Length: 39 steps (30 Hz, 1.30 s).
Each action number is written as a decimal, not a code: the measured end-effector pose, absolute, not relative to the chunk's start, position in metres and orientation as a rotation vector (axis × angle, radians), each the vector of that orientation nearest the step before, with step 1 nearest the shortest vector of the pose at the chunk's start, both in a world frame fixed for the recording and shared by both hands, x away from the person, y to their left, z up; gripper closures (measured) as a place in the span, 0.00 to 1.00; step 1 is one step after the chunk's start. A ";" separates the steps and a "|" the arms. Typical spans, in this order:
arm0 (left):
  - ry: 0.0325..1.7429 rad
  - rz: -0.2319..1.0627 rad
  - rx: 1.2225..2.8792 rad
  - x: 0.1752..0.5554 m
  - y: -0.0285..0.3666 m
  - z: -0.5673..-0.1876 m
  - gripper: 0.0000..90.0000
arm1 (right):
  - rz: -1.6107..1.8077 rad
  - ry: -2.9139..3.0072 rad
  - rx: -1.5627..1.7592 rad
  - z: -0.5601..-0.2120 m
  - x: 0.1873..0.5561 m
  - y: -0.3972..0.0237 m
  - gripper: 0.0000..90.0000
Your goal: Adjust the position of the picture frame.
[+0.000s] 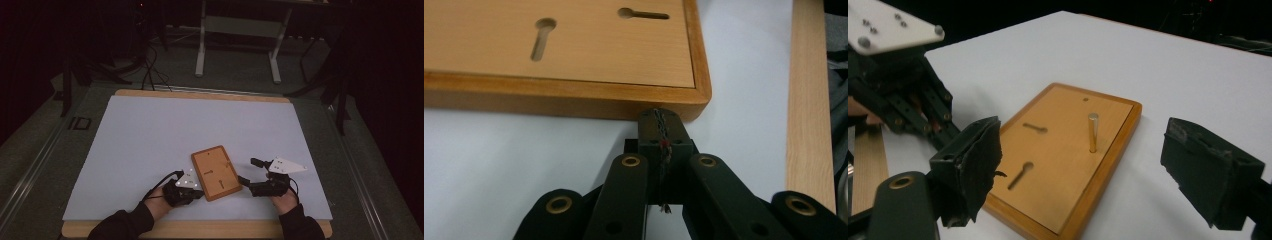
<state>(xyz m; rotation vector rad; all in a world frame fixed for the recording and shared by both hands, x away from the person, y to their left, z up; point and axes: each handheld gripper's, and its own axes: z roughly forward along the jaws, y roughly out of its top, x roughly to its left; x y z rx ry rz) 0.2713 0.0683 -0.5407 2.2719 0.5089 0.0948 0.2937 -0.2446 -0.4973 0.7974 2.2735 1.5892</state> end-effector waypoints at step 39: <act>0.391 0.084 2.328 0.286 -0.025 -0.537 1.00 | 1.592 2.189 0.880 -0.495 0.291 -0.273 0.18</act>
